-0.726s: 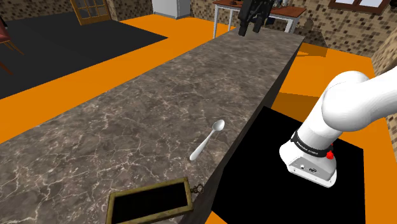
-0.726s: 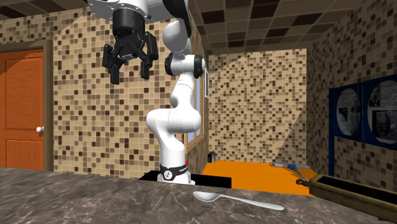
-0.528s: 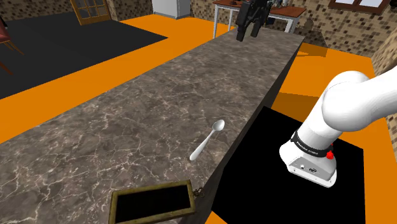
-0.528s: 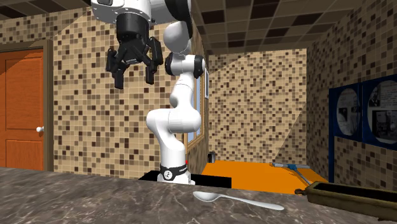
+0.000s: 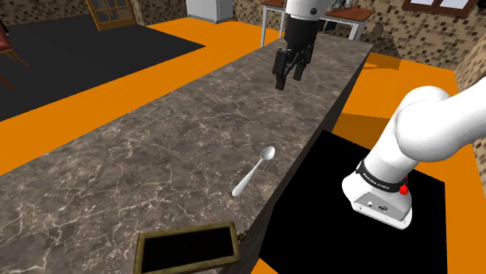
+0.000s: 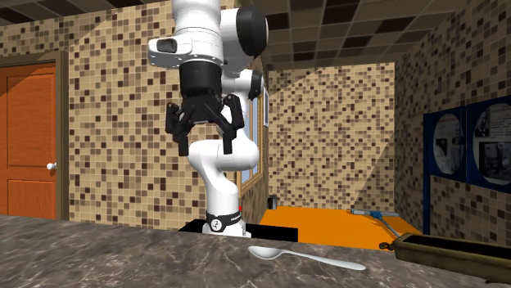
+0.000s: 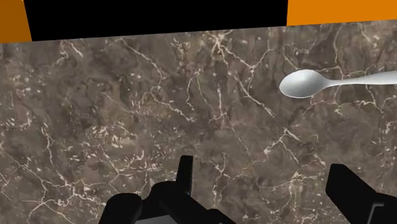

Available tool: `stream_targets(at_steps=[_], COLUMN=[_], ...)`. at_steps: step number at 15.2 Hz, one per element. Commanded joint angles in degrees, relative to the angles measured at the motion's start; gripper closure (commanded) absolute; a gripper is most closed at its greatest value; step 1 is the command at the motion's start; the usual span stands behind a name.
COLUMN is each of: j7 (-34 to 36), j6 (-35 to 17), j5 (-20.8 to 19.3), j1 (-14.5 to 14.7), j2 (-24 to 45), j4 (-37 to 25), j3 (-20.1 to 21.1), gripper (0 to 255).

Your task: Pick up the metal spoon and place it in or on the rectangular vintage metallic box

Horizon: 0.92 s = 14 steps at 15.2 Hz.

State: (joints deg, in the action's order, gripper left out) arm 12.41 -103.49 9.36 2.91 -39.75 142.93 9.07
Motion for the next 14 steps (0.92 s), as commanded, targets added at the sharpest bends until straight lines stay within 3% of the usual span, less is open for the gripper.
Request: stream_targets(at_steps=[1,14], j7=[0.8,6.8], j6=[-1.8,-16.0], j5=[1.0,8.0], j1=[0.9,7.0], j2=[1.3,14.0], j4=[1.5,9.0], j3=[1.4,11.8], gripper=[0,0])
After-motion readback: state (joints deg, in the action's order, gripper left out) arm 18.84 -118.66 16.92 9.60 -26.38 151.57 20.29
